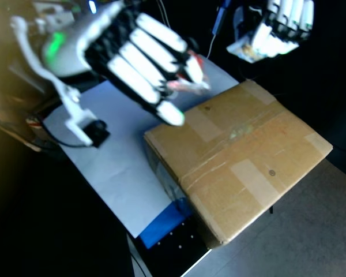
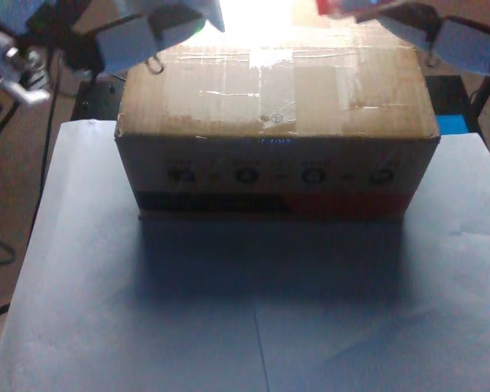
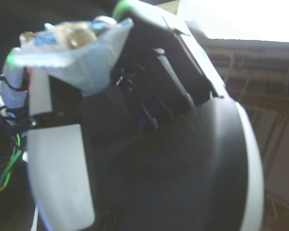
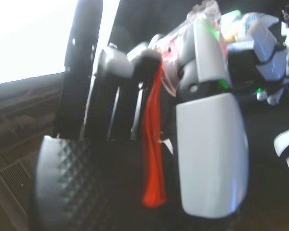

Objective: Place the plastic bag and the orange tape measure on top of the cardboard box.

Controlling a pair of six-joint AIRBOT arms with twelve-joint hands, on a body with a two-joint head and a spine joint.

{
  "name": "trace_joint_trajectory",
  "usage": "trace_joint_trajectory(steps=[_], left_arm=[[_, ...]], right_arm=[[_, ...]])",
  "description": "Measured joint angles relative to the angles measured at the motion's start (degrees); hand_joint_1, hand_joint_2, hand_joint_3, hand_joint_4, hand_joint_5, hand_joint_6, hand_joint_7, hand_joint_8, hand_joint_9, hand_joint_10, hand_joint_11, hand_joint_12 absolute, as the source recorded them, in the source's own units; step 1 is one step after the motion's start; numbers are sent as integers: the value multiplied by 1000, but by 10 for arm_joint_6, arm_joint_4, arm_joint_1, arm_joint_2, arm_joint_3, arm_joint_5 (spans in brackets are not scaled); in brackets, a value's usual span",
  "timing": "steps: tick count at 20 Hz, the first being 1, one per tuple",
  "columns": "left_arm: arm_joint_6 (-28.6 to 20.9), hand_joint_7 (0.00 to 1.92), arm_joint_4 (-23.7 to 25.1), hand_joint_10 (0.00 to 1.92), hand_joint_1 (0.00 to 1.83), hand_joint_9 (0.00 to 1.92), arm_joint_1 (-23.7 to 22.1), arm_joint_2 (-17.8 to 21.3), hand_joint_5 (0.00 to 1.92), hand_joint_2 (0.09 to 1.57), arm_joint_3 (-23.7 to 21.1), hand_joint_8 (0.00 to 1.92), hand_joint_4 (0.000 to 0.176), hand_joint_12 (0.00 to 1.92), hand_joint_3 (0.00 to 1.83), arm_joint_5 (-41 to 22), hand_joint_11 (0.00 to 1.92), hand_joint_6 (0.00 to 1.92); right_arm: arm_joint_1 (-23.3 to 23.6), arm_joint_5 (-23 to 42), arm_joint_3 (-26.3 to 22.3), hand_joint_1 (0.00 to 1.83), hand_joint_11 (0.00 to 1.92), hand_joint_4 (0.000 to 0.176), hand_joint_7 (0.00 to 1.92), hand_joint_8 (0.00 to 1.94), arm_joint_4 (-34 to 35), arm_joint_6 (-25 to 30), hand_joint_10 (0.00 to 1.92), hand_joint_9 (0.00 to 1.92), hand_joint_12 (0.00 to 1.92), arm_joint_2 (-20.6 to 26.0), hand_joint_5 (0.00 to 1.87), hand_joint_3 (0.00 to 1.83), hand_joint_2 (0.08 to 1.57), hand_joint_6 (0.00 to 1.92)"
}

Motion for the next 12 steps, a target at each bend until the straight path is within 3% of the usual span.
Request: trace_joint_trajectory(steps=[1,2,3,4,5,6,7,8,9,11,12], left_arm=[[0,874,1,1537,1236,961,-11,-11,772,1205,13,1449,0,1826,1,-9,905,1028],[0,903,0,1445,1243,942,-16,-21,800,1190,26,1392,0,1759,0,-16,874,1015],[0,920,0,1426,1351,931,-21,-29,866,1153,34,1193,0,1719,0,-23,839,885],[0,878,0,1460,1363,858,-25,-37,813,1165,43,1198,0,1702,4,-32,802,995],[0,853,0,1470,1364,844,-28,-46,793,1173,52,1207,0,1684,2,-37,788,1048],[0,864,1,1444,1365,849,-33,-57,802,1169,64,1181,0,1657,0,-49,770,1072],[0,867,1,1418,1363,830,-35,-64,788,1171,71,1173,0,1629,1,-52,716,1159],[0,865,1,1389,1361,834,-39,-73,762,1175,81,1164,0,1587,1,-62,703,1234],[0,863,1,1394,1362,847,-39,-80,772,1172,89,1166,0,1589,0,-65,734,1203],[0,877,1,1385,1365,864,-41,-92,771,1167,104,1147,0,1547,1,-74,794,1174],[0,868,1,1392,1364,869,-41,-97,756,1171,111,1163,0,1549,1,-79,819,1166]], right_arm=[[4,3,13,1189,1152,0,1062,1699,-1,0,1885,1104,1921,-13,1026,4,1087,937],[4,8,25,1253,980,0,967,1426,-1,0,1626,1016,1796,-22,996,9,1118,801],[5,9,34,1349,950,0,899,1280,-1,0,1508,887,1673,-28,881,6,1150,870],[5,12,45,1375,954,0,929,1159,-1,0,1409,911,1587,-34,875,0,1139,895],[10,14,55,1374,1003,0,876,1238,-1,0,1483,863,1641,-40,860,6,1156,875],[12,13,66,1295,1011,0,963,1284,-1,0,1509,1022,1697,-47,958,0,1132,799],[15,11,71,1284,1018,0,1029,1194,-1,0,1449,1072,1672,-50,993,0,1111,791],[15,8,81,1362,1024,0,951,1145,-1,0,1376,969,1604,-59,898,0,1125,878],[15,10,92,1383,1028,0,951,1071,-1,0,1307,981,1568,-68,855,0,1122,969],[15,18,105,1372,986,0,846,1285,-1,-1,1451,880,1642,-81,831,5,1162,934],[15,18,111,1271,1030,0,977,1294,-1,0,1453,1075,1639,-85,893,0,1144,915]])
